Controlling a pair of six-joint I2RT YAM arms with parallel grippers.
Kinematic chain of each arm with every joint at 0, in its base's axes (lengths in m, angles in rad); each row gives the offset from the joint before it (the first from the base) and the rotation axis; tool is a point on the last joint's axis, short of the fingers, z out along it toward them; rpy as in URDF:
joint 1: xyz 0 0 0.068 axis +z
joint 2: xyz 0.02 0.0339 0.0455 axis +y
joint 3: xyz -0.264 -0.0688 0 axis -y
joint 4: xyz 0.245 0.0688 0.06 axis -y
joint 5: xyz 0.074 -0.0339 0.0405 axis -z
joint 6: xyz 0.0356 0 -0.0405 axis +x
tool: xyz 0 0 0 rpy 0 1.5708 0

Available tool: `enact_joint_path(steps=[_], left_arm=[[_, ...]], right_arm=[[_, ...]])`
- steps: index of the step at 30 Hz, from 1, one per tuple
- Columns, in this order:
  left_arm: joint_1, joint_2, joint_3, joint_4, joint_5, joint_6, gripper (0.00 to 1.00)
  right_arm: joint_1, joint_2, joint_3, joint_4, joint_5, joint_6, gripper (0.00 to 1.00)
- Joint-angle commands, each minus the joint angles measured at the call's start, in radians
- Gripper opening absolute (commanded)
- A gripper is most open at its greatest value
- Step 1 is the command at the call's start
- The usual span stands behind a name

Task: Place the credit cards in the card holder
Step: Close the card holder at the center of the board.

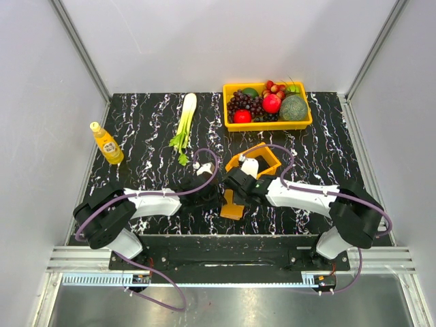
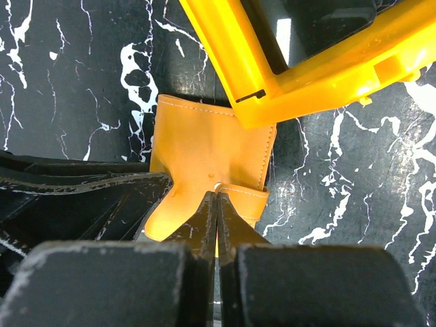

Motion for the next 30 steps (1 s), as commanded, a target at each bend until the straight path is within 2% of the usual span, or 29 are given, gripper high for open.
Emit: enact_joint_path(steps=[1, 10, 26, 30], left_arm=[[-0.01, 0.014, -0.003, 0.01, 0.019, 0.002, 0.26], [-0.011, 0.011, -0.008, 0.011, 0.016, -0.003, 0.26], [-0.011, 0.015, -0.013, 0.024, 0.024, -0.003, 0.26], [-0.01, 0.014, -0.014, 0.024, 0.021, -0.006, 0.25]], right_arm=[[0.005, -0.025, 0.007, 0.028, 0.019, 0.009, 0.0], [0.007, 0.067, 0.021, 0.077, -0.066, 0.003, 0.0], [0.007, 0.191, 0.026, 0.018, -0.092, 0.005, 0.0], [0.01, 0.164, -0.014, 0.016, -0.072, 0.023, 0.0]])
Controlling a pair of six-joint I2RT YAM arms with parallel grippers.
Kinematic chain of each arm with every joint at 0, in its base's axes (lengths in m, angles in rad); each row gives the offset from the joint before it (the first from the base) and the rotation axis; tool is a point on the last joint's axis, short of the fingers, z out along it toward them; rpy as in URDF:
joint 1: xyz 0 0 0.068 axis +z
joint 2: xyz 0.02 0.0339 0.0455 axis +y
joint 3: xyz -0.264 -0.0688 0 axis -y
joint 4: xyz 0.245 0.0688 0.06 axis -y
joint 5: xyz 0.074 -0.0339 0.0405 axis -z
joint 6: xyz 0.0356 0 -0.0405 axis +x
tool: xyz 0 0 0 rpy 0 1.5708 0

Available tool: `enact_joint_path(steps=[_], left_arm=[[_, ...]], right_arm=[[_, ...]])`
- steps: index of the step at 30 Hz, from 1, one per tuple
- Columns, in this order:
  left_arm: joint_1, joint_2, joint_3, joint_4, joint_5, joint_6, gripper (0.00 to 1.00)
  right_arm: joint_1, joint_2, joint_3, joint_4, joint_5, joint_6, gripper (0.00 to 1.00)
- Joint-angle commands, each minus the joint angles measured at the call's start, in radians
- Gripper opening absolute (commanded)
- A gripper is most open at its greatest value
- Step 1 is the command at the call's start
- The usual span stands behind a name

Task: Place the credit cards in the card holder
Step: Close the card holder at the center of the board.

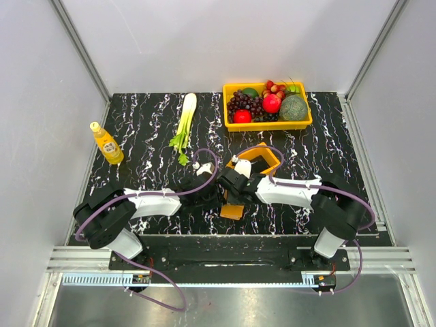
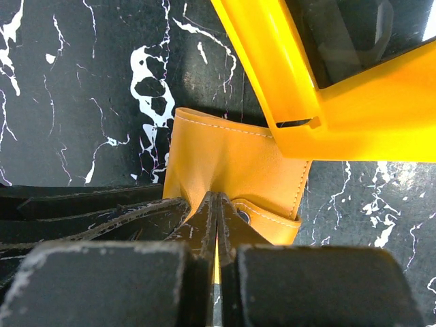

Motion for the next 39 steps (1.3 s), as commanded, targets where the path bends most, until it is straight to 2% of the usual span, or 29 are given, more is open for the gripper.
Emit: enact_joint_path(steps=[1, 6, 8, 13, 16, 19, 22, 23, 25, 26, 27, 28, 39], left_arm=[[-0.01, 0.015, -0.015, 0.023, 0.021, -0.003, 0.26], [-0.011, 0.024, -0.004, 0.019, 0.025, -0.001, 0.25], [-0.011, 0.022, -0.004, 0.019, 0.022, 0.0, 0.25], [-0.01, 0.022, -0.01, 0.017, 0.019, -0.004, 0.25], [-0.011, 0.021, -0.01, 0.016, 0.018, -0.004, 0.25], [-0.01, 0.016, -0.008, 0.011, 0.014, 0.0, 0.25], [-0.011, 0.015, -0.007, 0.003, 0.01, 0.002, 0.25], [-0.011, 0.015, -0.007, 0.003, 0.01, 0.0, 0.25], [-0.011, 0.015, -0.007, 0.003, 0.011, 0.002, 0.25], [-0.011, 0.015, -0.007, 0.003, 0.01, 0.004, 0.25], [-0.011, 0.015, -0.007, 0.005, 0.01, 0.0, 0.25], [-0.011, 0.015, -0.008, 0.006, 0.01, 0.002, 0.25], [-0.011, 0.015, -0.004, 0.0, 0.011, 0.007, 0.25]], right_arm=[[0.01, 0.023, -0.062, -0.038, -0.017, 0.024, 0.0], [0.01, -0.037, -0.06, -0.017, -0.017, 0.001, 0.0], [0.01, -0.074, -0.075, 0.021, -0.025, -0.02, 0.14], [0.01, -0.143, -0.071, 0.077, -0.034, -0.057, 0.34], [0.01, -0.164, -0.05, 0.089, -0.039, -0.079, 0.4], [0.01, -0.199, -0.057, 0.112, -0.034, -0.088, 0.41], [0.01, -0.25, -0.086, 0.107, -0.013, -0.08, 0.38], [0.01, -0.265, -0.095, 0.095, -0.005, -0.08, 0.33], [0.01, -0.298, -0.121, 0.063, 0.021, -0.053, 0.16], [0.007, -0.308, -0.134, 0.055, 0.024, -0.042, 0.13], [0.006, -0.311, -0.146, 0.049, 0.019, -0.037, 0.02], [0.006, -0.31, -0.152, 0.045, 0.013, -0.036, 0.0], [0.006, -0.256, -0.164, 0.006, -0.008, 0.016, 0.0]])
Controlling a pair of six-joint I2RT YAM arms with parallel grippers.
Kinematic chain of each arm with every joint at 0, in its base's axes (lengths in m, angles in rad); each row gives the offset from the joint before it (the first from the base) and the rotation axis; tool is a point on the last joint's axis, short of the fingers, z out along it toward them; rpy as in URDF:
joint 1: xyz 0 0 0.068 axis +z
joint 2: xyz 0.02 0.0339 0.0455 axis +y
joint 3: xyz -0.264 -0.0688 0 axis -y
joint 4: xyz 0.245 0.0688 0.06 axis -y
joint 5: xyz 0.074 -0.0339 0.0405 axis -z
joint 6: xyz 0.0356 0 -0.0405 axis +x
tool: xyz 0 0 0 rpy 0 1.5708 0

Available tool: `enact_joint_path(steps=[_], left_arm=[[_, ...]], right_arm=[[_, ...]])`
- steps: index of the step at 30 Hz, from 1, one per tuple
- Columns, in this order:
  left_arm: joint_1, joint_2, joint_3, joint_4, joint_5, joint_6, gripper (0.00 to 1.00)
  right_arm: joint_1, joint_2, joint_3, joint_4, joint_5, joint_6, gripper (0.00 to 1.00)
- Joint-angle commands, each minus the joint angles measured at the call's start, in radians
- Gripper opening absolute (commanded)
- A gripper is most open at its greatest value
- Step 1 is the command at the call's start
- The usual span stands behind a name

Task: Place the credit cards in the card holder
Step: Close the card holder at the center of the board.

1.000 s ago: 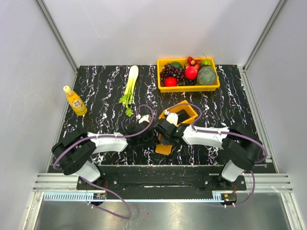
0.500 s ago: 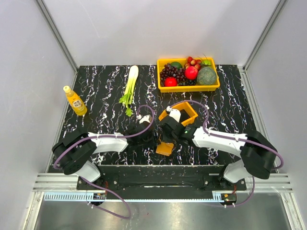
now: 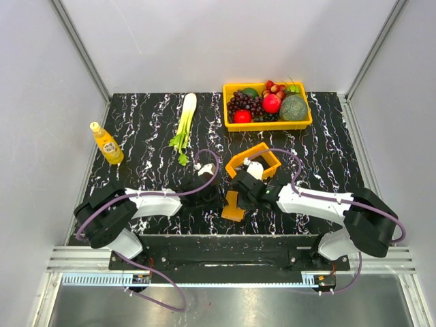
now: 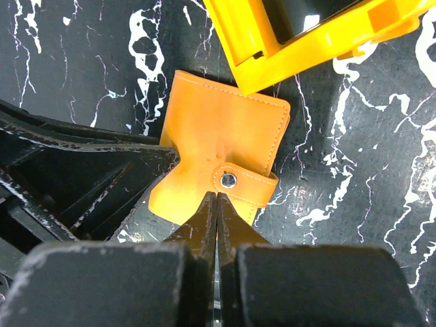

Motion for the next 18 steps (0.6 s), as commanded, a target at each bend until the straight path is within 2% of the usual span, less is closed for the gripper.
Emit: enact_joint_path(steps=[1, 18], left_arm=[[-0.003, 0.008, -0.002, -0.015, -0.005, 0.009, 0.25], [-0.005, 0.01, 0.002, -0.007, 0.005, 0.02, 0.25]], right_arm=[[0.006, -0.001, -0.002, -0.022, 0.021, 0.038, 0.0], [-0.011, 0.024, -0.004, -0.002, 0.041, 0.024, 0.0]])
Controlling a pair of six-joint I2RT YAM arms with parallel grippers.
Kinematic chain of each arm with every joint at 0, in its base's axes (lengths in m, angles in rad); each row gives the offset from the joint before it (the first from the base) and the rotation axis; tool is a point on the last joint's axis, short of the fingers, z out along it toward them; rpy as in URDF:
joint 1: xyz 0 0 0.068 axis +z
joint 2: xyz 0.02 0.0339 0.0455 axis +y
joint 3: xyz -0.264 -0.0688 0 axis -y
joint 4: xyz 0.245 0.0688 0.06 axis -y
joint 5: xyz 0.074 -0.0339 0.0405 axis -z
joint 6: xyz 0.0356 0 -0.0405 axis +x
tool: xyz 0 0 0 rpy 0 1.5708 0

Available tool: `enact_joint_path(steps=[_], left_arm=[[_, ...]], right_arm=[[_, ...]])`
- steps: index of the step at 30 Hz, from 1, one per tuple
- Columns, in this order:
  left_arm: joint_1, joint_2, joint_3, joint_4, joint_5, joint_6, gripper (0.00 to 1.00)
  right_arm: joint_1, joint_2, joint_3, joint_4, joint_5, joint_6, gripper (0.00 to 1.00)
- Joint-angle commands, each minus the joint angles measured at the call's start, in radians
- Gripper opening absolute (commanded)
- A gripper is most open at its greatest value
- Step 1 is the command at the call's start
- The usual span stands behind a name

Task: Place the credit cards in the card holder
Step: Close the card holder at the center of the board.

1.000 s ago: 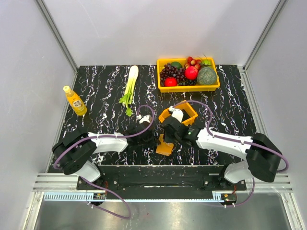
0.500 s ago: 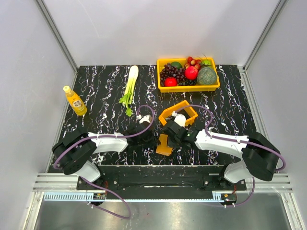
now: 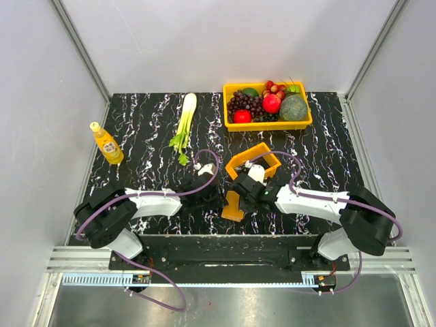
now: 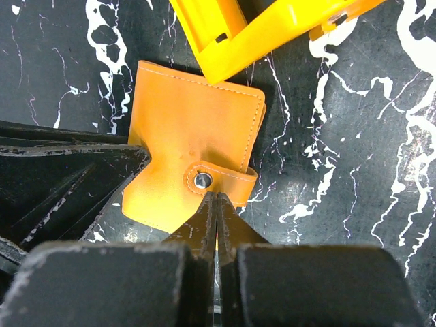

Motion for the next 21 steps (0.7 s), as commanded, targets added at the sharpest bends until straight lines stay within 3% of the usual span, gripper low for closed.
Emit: enact_joint_path(steps=[1, 21], left_arm=[[-0.005, 0.008, 0.001, -0.007, 0.003, 0.018, 0.25], [-0.006, 0.013, 0.005, -0.007, 0.003, 0.015, 0.25]], right_arm=[[-0.01, 0.001, 0.016, 0.025, 0.028, -0.005, 0.0], [-0.056, 0.031, -0.004, 0.113, -0.076, -0.031, 0.0]])
